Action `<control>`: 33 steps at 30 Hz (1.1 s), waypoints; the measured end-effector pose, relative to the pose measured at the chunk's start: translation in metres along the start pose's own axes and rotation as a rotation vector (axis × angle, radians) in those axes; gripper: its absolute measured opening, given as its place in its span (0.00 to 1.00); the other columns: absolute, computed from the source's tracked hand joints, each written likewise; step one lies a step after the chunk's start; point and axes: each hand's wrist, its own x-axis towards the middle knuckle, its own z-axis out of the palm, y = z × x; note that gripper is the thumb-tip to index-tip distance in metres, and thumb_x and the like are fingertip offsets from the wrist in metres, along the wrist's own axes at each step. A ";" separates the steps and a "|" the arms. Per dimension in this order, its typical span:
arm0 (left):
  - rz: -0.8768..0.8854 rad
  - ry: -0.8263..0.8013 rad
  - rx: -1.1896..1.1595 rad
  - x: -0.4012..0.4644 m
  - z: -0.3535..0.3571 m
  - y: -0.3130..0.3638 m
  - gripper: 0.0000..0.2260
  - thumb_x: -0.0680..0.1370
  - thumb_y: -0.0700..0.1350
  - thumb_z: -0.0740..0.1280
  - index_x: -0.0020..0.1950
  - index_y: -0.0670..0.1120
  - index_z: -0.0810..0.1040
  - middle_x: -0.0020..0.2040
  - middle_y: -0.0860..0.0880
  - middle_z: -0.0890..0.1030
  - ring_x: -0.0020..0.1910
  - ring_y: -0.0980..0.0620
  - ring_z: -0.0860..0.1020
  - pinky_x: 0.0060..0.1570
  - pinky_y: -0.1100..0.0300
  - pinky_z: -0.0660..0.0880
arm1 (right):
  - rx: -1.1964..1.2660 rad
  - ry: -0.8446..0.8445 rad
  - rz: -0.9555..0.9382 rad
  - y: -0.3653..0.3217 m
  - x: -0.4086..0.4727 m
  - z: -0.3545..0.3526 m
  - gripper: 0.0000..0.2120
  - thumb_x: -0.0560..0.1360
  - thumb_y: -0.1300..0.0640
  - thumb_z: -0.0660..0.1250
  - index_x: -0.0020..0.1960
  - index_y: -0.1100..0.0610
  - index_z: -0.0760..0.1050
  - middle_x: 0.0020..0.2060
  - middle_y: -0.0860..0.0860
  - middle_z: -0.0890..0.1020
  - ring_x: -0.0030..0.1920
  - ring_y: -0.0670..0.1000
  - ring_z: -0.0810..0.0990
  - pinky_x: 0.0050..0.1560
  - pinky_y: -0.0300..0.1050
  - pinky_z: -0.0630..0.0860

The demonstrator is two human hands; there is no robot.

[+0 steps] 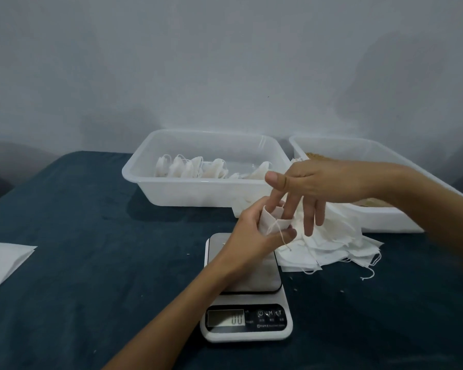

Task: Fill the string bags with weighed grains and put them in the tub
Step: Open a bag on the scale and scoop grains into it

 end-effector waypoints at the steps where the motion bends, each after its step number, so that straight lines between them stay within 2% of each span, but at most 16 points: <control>1: -0.005 -0.006 -0.022 0.000 0.001 0.001 0.15 0.76 0.43 0.75 0.60 0.55 0.80 0.56 0.51 0.84 0.56 0.50 0.83 0.53 0.55 0.81 | -0.020 -0.019 0.004 -0.002 0.000 0.002 0.42 0.67 0.22 0.50 0.57 0.53 0.83 0.47 0.53 0.87 0.38 0.58 0.87 0.39 0.47 0.81; 4: -0.024 -0.015 -0.072 -0.003 0.002 0.005 0.16 0.74 0.43 0.77 0.56 0.60 0.81 0.51 0.59 0.84 0.53 0.59 0.83 0.49 0.62 0.79 | -0.042 -0.024 -0.025 -0.006 0.003 0.009 0.42 0.67 0.25 0.50 0.55 0.56 0.84 0.48 0.53 0.87 0.37 0.59 0.87 0.38 0.47 0.81; 8: -0.062 0.018 0.000 -0.007 -0.007 0.001 0.15 0.73 0.40 0.78 0.56 0.54 0.80 0.44 0.55 0.82 0.42 0.57 0.81 0.44 0.63 0.78 | 0.054 0.099 -0.120 0.005 -0.003 -0.010 0.39 0.76 0.25 0.48 0.54 0.53 0.84 0.47 0.52 0.88 0.37 0.60 0.87 0.35 0.46 0.81; 10: -0.051 0.029 0.046 -0.010 -0.014 0.002 0.14 0.73 0.40 0.78 0.56 0.49 0.79 0.42 0.52 0.82 0.41 0.55 0.80 0.43 0.62 0.77 | 0.105 0.256 -0.123 0.027 -0.007 -0.031 0.34 0.77 0.27 0.52 0.52 0.52 0.85 0.46 0.52 0.88 0.36 0.60 0.87 0.33 0.45 0.82; 12: -0.046 0.074 0.039 -0.011 -0.018 0.004 0.15 0.72 0.41 0.78 0.56 0.46 0.79 0.43 0.51 0.82 0.42 0.54 0.80 0.43 0.62 0.77 | 0.065 0.459 -0.050 0.065 -0.006 -0.050 0.25 0.79 0.34 0.59 0.51 0.53 0.84 0.43 0.51 0.88 0.36 0.57 0.87 0.33 0.44 0.82; 14: -0.041 0.109 0.025 -0.010 -0.020 0.006 0.15 0.71 0.42 0.77 0.55 0.45 0.79 0.44 0.49 0.82 0.43 0.53 0.80 0.43 0.61 0.77 | -0.005 0.662 0.069 0.116 0.000 -0.063 0.13 0.79 0.45 0.67 0.50 0.54 0.83 0.41 0.51 0.87 0.36 0.52 0.86 0.34 0.40 0.81; 16: -0.030 0.127 0.029 -0.009 -0.020 0.005 0.15 0.71 0.43 0.78 0.55 0.46 0.79 0.45 0.48 0.82 0.44 0.53 0.80 0.44 0.60 0.78 | -0.146 0.792 0.249 0.170 0.008 -0.069 0.09 0.77 0.52 0.72 0.53 0.56 0.82 0.44 0.52 0.87 0.39 0.49 0.84 0.41 0.40 0.78; 17: -0.024 0.131 0.027 -0.009 -0.021 0.004 0.15 0.71 0.42 0.78 0.55 0.47 0.79 0.45 0.48 0.83 0.44 0.53 0.81 0.44 0.60 0.78 | -0.217 0.792 0.352 0.194 0.012 -0.069 0.12 0.76 0.52 0.74 0.56 0.57 0.81 0.48 0.53 0.86 0.44 0.50 0.82 0.46 0.42 0.76; 19: -0.013 0.131 0.012 -0.008 -0.022 0.002 0.15 0.72 0.42 0.78 0.56 0.48 0.79 0.44 0.49 0.84 0.43 0.53 0.81 0.43 0.62 0.78 | -0.294 0.685 0.528 0.230 0.018 -0.066 0.21 0.74 0.49 0.76 0.63 0.59 0.78 0.58 0.56 0.83 0.52 0.54 0.79 0.52 0.46 0.73; 22: -0.008 0.151 0.013 -0.007 -0.025 0.000 0.15 0.72 0.44 0.78 0.56 0.50 0.80 0.45 0.49 0.84 0.44 0.53 0.82 0.43 0.62 0.79 | -0.303 0.549 0.621 0.261 0.026 -0.058 0.29 0.71 0.47 0.78 0.66 0.59 0.75 0.62 0.55 0.80 0.59 0.56 0.79 0.59 0.49 0.74; 24: -0.017 0.157 0.020 -0.006 -0.024 -0.002 0.16 0.71 0.45 0.78 0.56 0.51 0.80 0.44 0.49 0.84 0.44 0.52 0.82 0.44 0.61 0.79 | -0.307 0.561 0.639 0.272 0.029 -0.055 0.26 0.70 0.50 0.79 0.64 0.58 0.76 0.59 0.54 0.81 0.56 0.56 0.79 0.58 0.50 0.75; 27: -0.035 0.141 0.027 -0.006 -0.020 -0.004 0.16 0.70 0.44 0.78 0.56 0.50 0.80 0.43 0.50 0.83 0.43 0.53 0.82 0.44 0.60 0.79 | -0.401 0.533 0.701 0.277 0.031 -0.054 0.19 0.72 0.53 0.75 0.58 0.58 0.76 0.46 0.52 0.79 0.47 0.54 0.78 0.50 0.50 0.76; 30: -0.045 0.146 0.035 -0.007 -0.018 -0.005 0.16 0.70 0.44 0.78 0.56 0.49 0.80 0.42 0.50 0.83 0.42 0.53 0.81 0.44 0.58 0.79 | -0.473 0.508 0.742 0.278 0.028 -0.057 0.14 0.73 0.54 0.75 0.54 0.57 0.75 0.47 0.52 0.80 0.47 0.54 0.78 0.49 0.48 0.77; 33: -0.048 0.142 0.036 -0.007 -0.018 -0.005 0.16 0.70 0.44 0.78 0.56 0.49 0.80 0.41 0.50 0.83 0.42 0.53 0.80 0.43 0.57 0.79 | -0.576 0.584 0.776 0.279 0.021 -0.061 0.09 0.74 0.59 0.72 0.52 0.58 0.75 0.45 0.52 0.79 0.45 0.54 0.77 0.44 0.47 0.76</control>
